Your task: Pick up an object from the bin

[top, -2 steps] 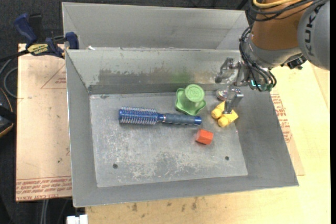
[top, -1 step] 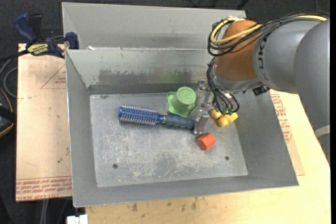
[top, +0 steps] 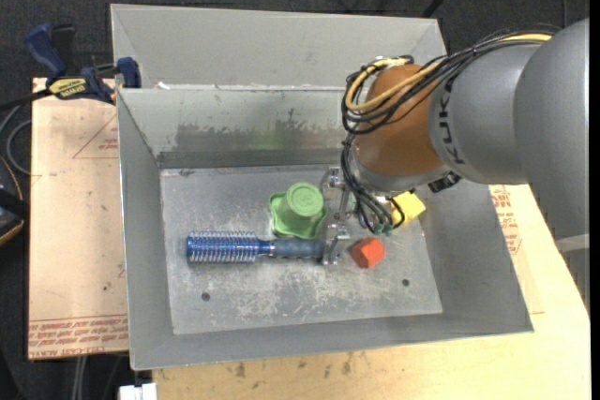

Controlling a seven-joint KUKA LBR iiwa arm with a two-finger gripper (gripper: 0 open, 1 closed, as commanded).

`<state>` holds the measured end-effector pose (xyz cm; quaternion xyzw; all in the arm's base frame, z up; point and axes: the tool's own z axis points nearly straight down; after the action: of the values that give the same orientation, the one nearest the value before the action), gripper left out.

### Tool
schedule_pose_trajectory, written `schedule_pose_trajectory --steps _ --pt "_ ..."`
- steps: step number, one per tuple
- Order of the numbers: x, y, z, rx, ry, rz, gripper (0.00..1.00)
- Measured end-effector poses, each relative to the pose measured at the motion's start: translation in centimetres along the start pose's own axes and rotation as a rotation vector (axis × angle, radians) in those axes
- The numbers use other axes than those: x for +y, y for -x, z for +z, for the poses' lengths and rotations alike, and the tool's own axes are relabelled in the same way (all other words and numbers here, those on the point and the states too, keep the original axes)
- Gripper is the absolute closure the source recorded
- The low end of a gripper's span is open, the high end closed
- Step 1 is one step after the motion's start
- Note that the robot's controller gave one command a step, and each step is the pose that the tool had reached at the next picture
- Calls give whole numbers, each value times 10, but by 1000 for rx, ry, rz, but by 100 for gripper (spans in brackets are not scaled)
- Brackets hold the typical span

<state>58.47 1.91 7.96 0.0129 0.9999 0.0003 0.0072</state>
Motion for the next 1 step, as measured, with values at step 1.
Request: schedule_pose_trajectory --steps 1 --pt "60 -7 2 -5 -3 -199 0"
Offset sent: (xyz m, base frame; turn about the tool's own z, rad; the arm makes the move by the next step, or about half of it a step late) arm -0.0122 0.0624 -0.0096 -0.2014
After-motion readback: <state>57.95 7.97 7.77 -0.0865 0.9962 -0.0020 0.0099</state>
